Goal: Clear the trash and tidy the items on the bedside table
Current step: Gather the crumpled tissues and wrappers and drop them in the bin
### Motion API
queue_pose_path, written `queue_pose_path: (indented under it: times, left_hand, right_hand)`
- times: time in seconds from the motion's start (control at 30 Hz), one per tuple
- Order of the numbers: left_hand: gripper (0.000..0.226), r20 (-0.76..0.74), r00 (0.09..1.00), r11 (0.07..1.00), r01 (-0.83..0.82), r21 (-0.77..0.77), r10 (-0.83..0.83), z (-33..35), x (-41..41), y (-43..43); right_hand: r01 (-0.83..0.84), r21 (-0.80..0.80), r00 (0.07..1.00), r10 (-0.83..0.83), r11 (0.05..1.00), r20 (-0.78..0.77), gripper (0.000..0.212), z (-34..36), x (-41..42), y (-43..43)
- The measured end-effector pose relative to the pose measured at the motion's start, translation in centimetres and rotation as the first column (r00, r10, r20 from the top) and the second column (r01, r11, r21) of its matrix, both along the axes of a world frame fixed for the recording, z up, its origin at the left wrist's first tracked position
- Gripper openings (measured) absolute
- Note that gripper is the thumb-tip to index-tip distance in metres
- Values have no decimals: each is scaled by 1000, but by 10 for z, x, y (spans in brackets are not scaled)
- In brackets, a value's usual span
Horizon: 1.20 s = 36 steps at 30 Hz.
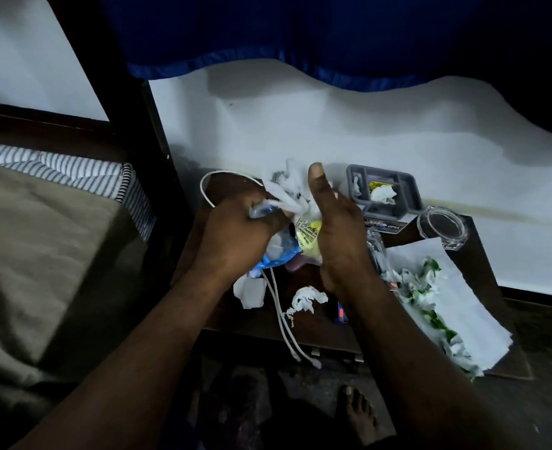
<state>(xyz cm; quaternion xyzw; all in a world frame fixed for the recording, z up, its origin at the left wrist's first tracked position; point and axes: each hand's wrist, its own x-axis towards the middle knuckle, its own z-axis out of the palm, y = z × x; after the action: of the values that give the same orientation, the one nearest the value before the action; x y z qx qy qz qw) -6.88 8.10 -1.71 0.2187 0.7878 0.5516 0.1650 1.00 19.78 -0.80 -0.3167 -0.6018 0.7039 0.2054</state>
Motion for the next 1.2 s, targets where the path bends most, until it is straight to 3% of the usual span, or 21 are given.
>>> queue_pose_path:
  times: [0.07, 0.2, 0.33, 0.43, 0.67, 0.83, 1.0, 1.2]
  left_hand:
    - [14, -113, 994, 999, -9, -52, 3, 0, 7, 4]
    - [16, -317, 948, 990, -57, -125, 14, 3, 22, 10]
    - [21, -298, 953, 991, -86, -101, 52, 7, 32, 18]
    - [27, -249, 968, 998, -33, -58, 17, 8, 43, 26]
    - [32, -278, 953, 987, 81, -141, -118, 8, 68, 50]
    - [22, -171, 983, 997, 51, -59, -60, 6, 78, 66]
    - [51, -102, 995, 1000, 12, 14, -11, 1, 98, 82]
    - [58, -58, 998, 983, 40, 180, -30, -1, 125, 111]
  right_hand:
    - [7, -62, 999, -11, 998, -50, 49, -2, 2, 0]
    - [-30, -214, 990, -1, 976, -142, 39, -6, 9, -1]
    - [15, -324, 982, -74, 946, -171, 27, -5, 19, 2]
    - [138, -262, 965, -188, 955, -180, 7, -7, 33, 8]
    - [392, -46, 908, -394, 919, -144, 20, -21, 82, 37]
    - [316, 151, 948, -303, 937, -101, 23, -20, 129, 52]
    - [248, 310, 968, -247, 918, -43, 9, -9, 144, 53]
    - [360, 247, 925, -379, 900, 33, 45, 3, 148, 64]
